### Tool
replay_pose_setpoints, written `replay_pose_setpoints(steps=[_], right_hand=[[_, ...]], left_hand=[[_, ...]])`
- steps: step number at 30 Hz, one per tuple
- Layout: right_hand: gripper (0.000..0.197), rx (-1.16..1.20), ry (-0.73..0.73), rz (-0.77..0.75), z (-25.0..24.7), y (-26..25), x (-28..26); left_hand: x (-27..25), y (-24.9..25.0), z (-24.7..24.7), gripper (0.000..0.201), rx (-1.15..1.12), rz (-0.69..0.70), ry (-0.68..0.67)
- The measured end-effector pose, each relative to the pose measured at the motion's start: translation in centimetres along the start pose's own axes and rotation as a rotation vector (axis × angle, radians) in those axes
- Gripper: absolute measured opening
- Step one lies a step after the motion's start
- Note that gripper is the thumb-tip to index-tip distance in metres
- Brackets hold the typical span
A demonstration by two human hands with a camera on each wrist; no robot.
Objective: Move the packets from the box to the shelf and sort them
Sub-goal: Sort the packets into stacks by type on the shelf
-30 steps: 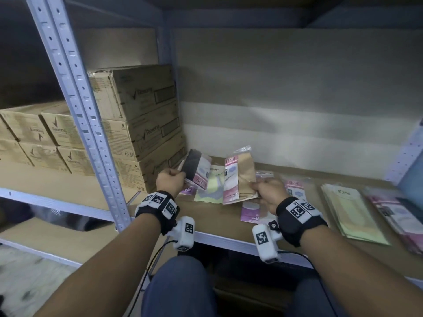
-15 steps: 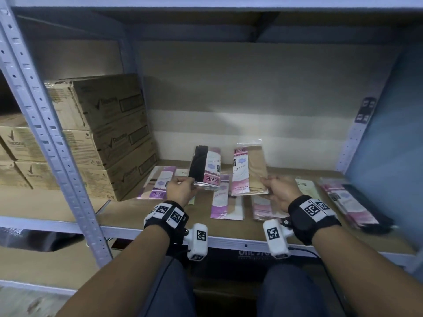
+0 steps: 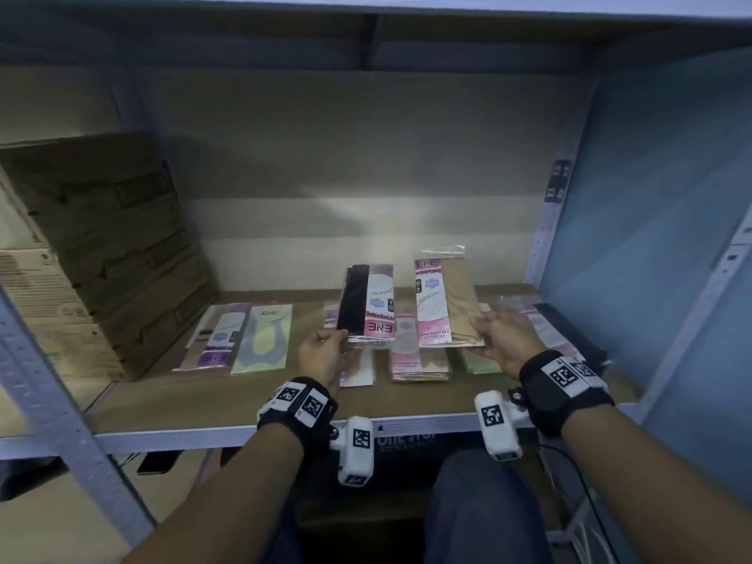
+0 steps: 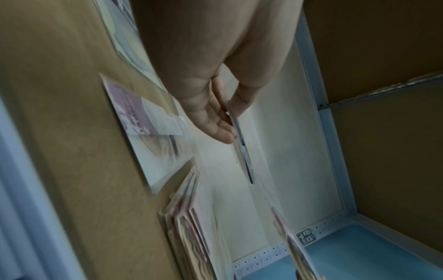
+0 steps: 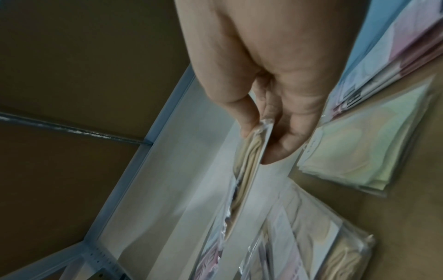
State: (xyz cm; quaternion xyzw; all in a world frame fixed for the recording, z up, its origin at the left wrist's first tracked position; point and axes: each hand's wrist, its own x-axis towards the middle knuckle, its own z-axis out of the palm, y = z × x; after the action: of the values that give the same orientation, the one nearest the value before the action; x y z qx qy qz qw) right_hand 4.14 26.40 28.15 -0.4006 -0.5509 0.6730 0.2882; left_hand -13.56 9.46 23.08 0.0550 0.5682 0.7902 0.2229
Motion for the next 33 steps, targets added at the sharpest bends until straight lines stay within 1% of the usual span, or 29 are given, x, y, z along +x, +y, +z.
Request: replay_pose_setpoints(steps=[4,6,11,15,19,23,25,27,30,33], right_hand=[[0.011,0.005,0.019,-0.007,-1.1,0.2,-0.1],[0.017,-0.005,0.029,-0.001,-1.4,0.4,0.0],[0.006,-0.035,0.041,0.007,-1.4,0.8,0.2],[0.004,-0.056,0.029,0.021,-0.8,1.3,0.6],[0.012,-0.1,0.03,0.024,0.0,2.0,1.1],[0.019,-0.11,0.034,0.026,1.4,2.4,1.1],[0.015,-0.122,0.034,0.017,2.0,2.7,1.3],[0.003,-0.142,0.038,0.017,2.6,3.1,1.7],[0.009,-0.196,0.052,0.001,3.4,3.9,2.4],[0.009,-0.286,0.075,-0.022,3.8,4.9,3.2]], left_hand=[[-0.5,-0.2,0.9,0.019,-0.023,-0.004,-0.009],[-0.5,-0.1,0.9,0.019,-0.031,-0.005,-0.011],[-0.4,0.1,0.3,0.01,-0.011,-0.004,-0.01],[-0.2,0.4,-0.3,0.012,-0.024,0.002,-0.01],[-0.1,1.0,-1.1,0.014,-0.014,0.008,-0.006],[0.3,1.4,-2.3,0.009,-0.026,0.025,0.016],[0.5,1.6,-2.9,0.009,-0.022,0.024,0.036],[0.7,1.7,-3.7,0.008,-0.016,0.016,0.053],[1.0,1.9,-4.7,0.006,-0.009,0.01,0.062],[1.1,2.0,-5.5,0.01,-0.015,0.018,0.083]])
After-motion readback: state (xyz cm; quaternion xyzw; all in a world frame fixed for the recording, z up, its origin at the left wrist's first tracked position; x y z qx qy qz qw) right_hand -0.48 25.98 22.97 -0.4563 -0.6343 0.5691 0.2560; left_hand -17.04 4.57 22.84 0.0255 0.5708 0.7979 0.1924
